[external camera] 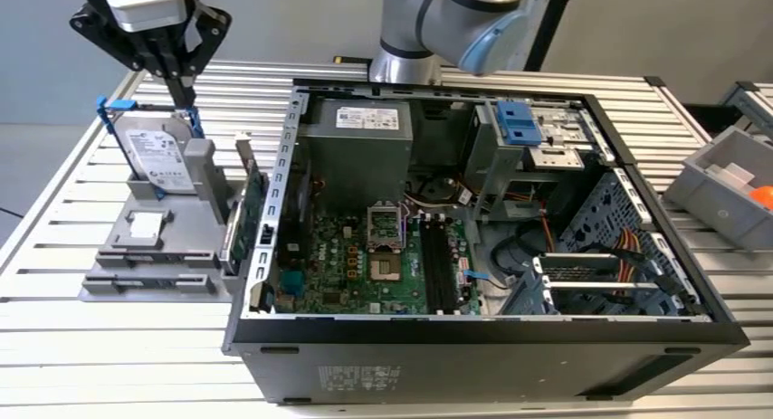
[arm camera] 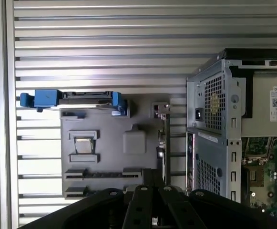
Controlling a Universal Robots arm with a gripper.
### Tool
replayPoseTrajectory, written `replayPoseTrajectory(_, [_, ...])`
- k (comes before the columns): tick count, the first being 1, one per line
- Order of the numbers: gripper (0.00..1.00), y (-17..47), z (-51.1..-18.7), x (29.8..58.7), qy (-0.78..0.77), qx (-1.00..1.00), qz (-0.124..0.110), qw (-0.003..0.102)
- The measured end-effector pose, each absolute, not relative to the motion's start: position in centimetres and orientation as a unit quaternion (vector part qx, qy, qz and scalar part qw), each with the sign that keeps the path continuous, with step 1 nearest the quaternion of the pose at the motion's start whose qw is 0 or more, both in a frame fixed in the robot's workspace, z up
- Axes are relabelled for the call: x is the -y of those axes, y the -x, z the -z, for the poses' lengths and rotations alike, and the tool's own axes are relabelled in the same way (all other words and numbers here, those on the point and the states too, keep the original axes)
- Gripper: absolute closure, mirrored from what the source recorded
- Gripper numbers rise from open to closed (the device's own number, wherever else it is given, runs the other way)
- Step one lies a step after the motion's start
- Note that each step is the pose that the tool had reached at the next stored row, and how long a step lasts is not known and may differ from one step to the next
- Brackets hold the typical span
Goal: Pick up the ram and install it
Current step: 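Reach for the ram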
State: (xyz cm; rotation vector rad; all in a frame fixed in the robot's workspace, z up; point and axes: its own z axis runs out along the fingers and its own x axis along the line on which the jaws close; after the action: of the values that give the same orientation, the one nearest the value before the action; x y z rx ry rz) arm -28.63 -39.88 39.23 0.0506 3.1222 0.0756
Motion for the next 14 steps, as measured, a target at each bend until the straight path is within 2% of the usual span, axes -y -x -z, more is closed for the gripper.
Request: replayPoseTrajectory(14, [1.00,31.0,-39.2,39.9,-0.011,-1.000,-0.024,0.009])
